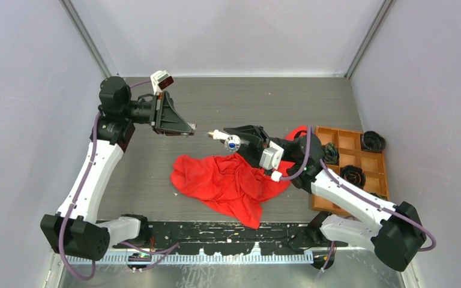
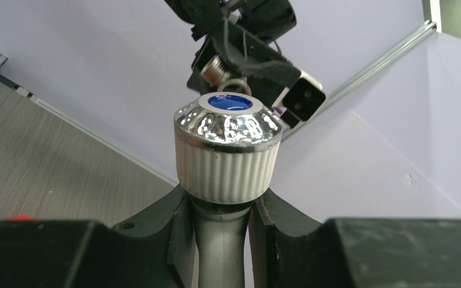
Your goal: Install the water faucets
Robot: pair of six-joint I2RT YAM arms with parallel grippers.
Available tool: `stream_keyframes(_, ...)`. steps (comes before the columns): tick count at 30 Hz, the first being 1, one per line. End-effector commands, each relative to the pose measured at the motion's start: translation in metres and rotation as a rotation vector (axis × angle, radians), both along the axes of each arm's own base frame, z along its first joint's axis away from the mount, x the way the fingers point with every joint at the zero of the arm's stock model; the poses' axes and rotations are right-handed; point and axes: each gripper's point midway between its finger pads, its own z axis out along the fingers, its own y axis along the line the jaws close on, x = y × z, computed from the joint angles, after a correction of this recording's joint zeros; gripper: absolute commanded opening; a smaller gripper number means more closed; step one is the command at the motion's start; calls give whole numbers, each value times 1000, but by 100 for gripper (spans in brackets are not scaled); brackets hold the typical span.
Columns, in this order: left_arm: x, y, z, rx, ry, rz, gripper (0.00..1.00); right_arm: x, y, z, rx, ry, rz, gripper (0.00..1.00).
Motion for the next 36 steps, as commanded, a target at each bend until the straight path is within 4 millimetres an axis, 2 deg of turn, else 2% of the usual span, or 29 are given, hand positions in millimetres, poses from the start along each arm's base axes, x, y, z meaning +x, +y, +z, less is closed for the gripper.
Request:
stream_keyframes(1,1,0,-1,0,-17,-9,0,-11,2,47,78,-136,15,0)
stream_keyframes(14,1,-1,-3,1,-17,-12,0,-7,18,57,91,-181,33,0)
stream_keyframes(27,8,-2,-8,5,1,-9,0,-12,22,64,122,-185,52,0)
stream_keyframes(36,4,-2,-3,2,-13,-17,0,-3,32,57,95,-209,45,0)
